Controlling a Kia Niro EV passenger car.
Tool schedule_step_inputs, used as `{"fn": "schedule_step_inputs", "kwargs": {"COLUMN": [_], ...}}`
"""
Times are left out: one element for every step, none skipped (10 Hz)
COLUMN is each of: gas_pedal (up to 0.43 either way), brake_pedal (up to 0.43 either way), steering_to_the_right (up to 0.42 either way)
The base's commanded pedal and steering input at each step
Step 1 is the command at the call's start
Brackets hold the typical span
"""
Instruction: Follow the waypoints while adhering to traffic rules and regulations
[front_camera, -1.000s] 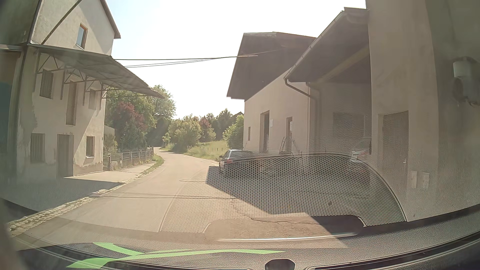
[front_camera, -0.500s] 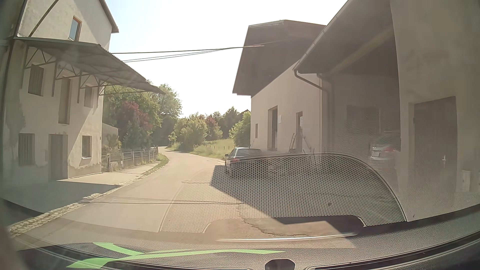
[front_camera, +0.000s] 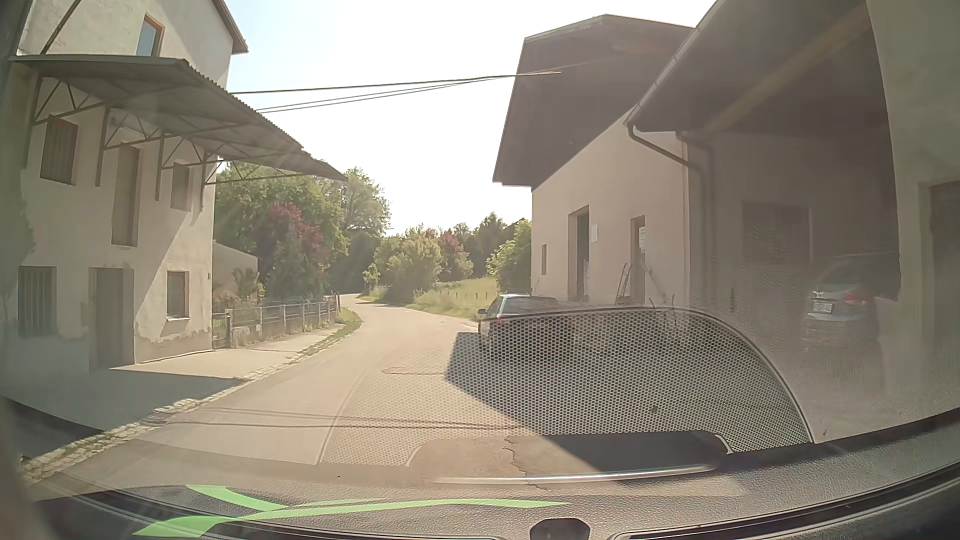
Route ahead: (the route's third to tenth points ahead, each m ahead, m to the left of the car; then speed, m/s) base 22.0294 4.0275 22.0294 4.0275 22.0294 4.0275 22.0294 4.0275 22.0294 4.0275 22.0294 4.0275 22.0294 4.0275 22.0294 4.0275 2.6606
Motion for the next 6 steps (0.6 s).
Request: {"fn": "schedule_step_inputs", "kwargs": {"gas_pedal": [0.067,0.067,0.039,0.039,0.02,0.0], "brake_pedal": [0.0,0.0,0.0,0.0,0.0,0.0], "steering_to_the_right": [-0.171,-0.17,-0.169,-0.169,-0.169,-0.169]}}
